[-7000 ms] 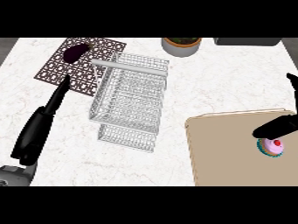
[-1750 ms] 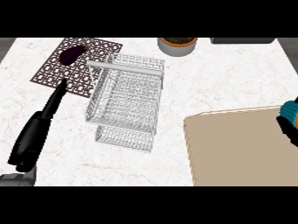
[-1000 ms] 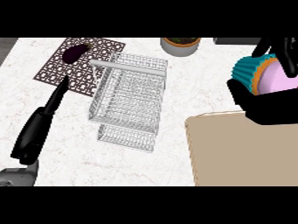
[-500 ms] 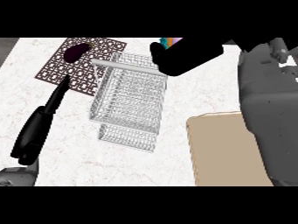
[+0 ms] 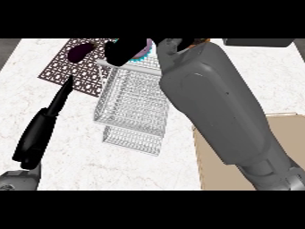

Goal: Pick the cupcake from the tray and place it in the tiered basket

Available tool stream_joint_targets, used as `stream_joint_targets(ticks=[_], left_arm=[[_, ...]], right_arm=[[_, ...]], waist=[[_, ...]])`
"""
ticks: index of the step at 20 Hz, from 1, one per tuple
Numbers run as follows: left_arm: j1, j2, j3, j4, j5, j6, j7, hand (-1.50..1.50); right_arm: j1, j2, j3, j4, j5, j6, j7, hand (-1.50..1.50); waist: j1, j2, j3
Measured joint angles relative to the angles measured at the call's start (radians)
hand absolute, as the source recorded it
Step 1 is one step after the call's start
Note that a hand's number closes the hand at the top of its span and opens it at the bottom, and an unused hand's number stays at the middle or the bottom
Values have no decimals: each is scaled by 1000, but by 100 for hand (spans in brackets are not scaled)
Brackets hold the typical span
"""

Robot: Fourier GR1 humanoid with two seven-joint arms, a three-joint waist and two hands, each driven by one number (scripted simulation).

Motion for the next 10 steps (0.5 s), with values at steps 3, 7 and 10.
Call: stream_joint_targets(ticks=[3,7,10], left_arm=[[-18,-5,-3,8,-3,-3,3,0],[-12,-11,-9,13,-9,-5,-15,0],[-17,-18,-14,21,-13,-7,-16,0]], right_arm=[[-7,8,26,96,-71,-136,-53,-150],[-28,12,57,225,-184,-254,-174,-150],[-35,14,78,270,-280,-348,-255,-150]], waist=[[12,3,0],[23,6,0],[26,7,0]])
